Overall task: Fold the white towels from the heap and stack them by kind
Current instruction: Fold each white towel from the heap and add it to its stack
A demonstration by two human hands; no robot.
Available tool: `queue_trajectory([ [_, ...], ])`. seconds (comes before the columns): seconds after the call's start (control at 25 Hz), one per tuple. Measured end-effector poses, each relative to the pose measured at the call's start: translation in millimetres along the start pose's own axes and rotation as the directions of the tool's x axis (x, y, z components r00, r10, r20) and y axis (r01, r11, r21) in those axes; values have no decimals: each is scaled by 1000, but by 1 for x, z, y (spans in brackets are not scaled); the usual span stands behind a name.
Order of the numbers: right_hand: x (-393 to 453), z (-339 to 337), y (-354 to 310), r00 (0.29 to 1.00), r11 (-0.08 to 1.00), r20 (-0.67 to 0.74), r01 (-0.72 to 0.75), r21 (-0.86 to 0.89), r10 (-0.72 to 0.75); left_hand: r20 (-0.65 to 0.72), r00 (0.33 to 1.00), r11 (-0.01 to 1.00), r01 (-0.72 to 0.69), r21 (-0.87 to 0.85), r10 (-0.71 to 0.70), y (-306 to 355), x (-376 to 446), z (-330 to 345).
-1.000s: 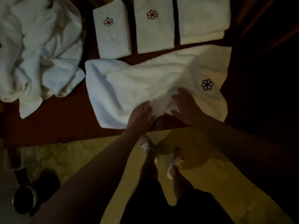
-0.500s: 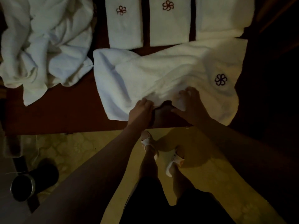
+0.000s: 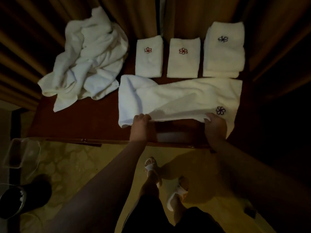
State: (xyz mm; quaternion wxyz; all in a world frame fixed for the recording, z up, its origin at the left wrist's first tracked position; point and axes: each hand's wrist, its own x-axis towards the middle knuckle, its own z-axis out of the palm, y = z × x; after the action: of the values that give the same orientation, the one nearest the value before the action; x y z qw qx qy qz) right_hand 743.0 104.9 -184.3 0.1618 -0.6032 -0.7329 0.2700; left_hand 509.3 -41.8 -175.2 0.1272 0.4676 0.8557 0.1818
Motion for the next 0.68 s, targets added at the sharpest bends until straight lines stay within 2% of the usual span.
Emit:
queue_trajectory([
  [0.12, -7, -19, -26, 986, 969, -63, -138, 202, 154, -76, 958, 955, 266, -130, -277, -4, -24, -16],
  [0.24, -28, -39, -43, 978, 973, -185, -58, 222, 100, -111, 902, 882, 373, -286, -418, 5, -41, -41],
  [0.36, -48, -56, -55, 959, 965, -270, -7, 263, 81, -187, 874, 812, 311, -493, -448, 15, -55, -74],
  [0.48, -71, -72, -72, 944, 945, -325, 59, 321, 51, -287, 854, 791, 209, -575, -434, 11, -62, -106],
  [0.6, -110, -86, -96, 930, 937, -367, 138, 320, -12, -436, 821, 827, 76, -557, -369, -3, -80, -140],
  [0.68, -134, -93, -107, 914, 949, -405, 157, 274, -35, -519, 811, 905, 31, -424, -271, -14, -94, -159],
])
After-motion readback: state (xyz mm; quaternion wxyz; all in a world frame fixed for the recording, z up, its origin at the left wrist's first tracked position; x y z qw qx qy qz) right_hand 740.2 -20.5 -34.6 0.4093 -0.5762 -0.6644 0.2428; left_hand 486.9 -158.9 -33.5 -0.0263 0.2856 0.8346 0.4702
